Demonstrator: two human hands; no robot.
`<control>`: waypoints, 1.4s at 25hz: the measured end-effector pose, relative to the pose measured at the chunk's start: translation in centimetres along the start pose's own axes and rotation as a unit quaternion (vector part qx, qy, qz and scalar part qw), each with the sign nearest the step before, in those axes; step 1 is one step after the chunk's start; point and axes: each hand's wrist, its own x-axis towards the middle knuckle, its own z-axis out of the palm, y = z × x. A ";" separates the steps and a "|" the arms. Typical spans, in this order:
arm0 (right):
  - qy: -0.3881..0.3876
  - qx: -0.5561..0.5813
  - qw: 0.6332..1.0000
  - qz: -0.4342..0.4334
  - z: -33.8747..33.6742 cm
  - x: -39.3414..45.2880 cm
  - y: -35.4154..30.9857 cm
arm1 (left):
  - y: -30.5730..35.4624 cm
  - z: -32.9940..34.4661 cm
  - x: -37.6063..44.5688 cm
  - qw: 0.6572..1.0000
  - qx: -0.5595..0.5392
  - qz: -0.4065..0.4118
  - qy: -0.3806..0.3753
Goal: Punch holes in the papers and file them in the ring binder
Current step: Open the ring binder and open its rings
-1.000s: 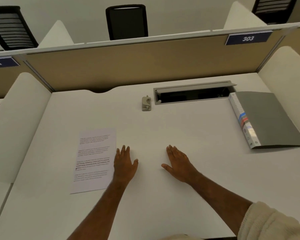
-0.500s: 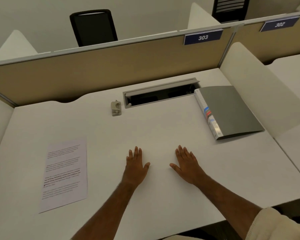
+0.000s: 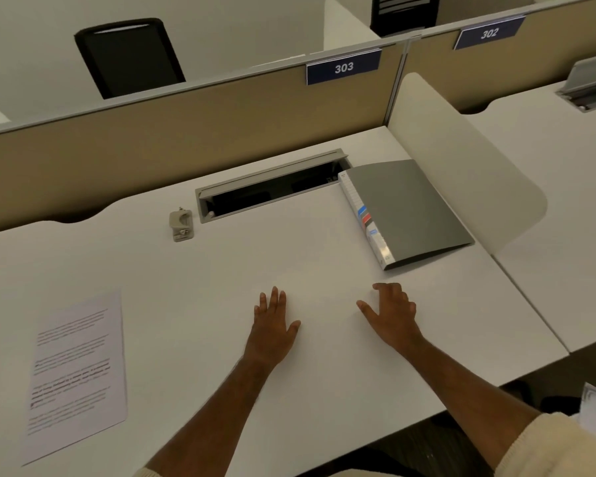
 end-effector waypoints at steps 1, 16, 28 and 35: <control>-0.004 0.073 0.997 0.039 -0.4 0.4 0.3 | 0.4 0.1 0.2 1.000 0.003 0.001 -0.001; 0.012 0.629 0.722 0.289 -5.6 8.3 1.2 | 2.6 1.3 1.3 1.000 -0.003 -0.026 0.005; -0.033 0.626 0.748 0.219 -5.8 6.7 0.1 | 2.6 0.8 1.2 0.997 -0.067 -0.044 0.007; -0.078 0.615 0.764 0.179 -4.3 3.6 -2.5 | 1.5 0.1 0.1 0.996 -0.081 -0.040 0.016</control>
